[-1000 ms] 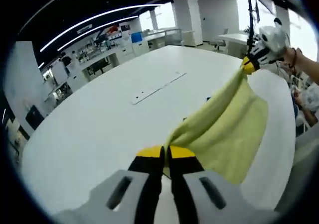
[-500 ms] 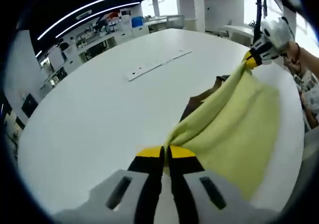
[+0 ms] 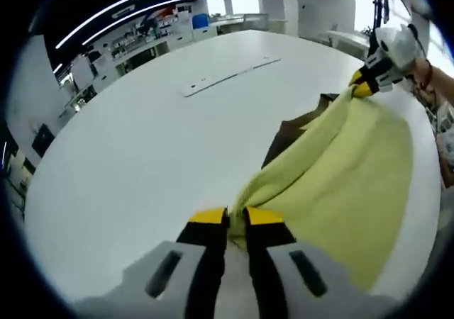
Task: Fold the garment on the visible template until the final outline fits inside the template.
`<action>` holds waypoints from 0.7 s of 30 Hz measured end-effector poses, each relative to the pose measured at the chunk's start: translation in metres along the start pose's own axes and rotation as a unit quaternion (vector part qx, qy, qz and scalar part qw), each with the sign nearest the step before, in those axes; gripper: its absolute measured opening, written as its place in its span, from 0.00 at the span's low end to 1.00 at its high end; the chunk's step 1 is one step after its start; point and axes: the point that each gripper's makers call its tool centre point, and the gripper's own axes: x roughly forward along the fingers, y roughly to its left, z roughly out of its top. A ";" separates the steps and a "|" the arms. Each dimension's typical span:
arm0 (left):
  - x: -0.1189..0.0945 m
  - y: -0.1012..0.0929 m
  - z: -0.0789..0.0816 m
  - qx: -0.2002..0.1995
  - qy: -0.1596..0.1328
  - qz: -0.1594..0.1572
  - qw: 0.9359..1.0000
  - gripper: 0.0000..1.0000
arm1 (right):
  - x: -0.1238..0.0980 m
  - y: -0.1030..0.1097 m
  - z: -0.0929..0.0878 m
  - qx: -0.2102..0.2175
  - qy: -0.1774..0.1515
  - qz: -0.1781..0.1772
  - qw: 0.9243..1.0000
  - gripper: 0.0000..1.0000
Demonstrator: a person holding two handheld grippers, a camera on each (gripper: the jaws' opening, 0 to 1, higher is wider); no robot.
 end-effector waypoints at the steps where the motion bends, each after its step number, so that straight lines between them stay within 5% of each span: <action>1: -0.002 0.001 -0.001 0.003 -0.001 0.000 1.000 0.16 | -0.002 -0.001 0.001 0.003 -0.003 -0.001 1.000 0.08; 9: -0.016 -0.003 0.008 0.085 -0.044 -0.009 0.995 0.21 | -0.013 -0.002 0.006 0.046 -0.042 0.014 0.998 0.32; 18: -0.005 0.007 -0.008 0.196 -0.003 0.013 0.981 0.12 | -0.006 -0.001 -0.004 0.003 -0.032 0.010 0.999 0.24; 21: 0.000 0.006 -0.006 0.190 -0.006 0.015 0.982 0.10 | -0.005 -0.004 -0.004 -0.007 -0.029 0.002 1.000 0.17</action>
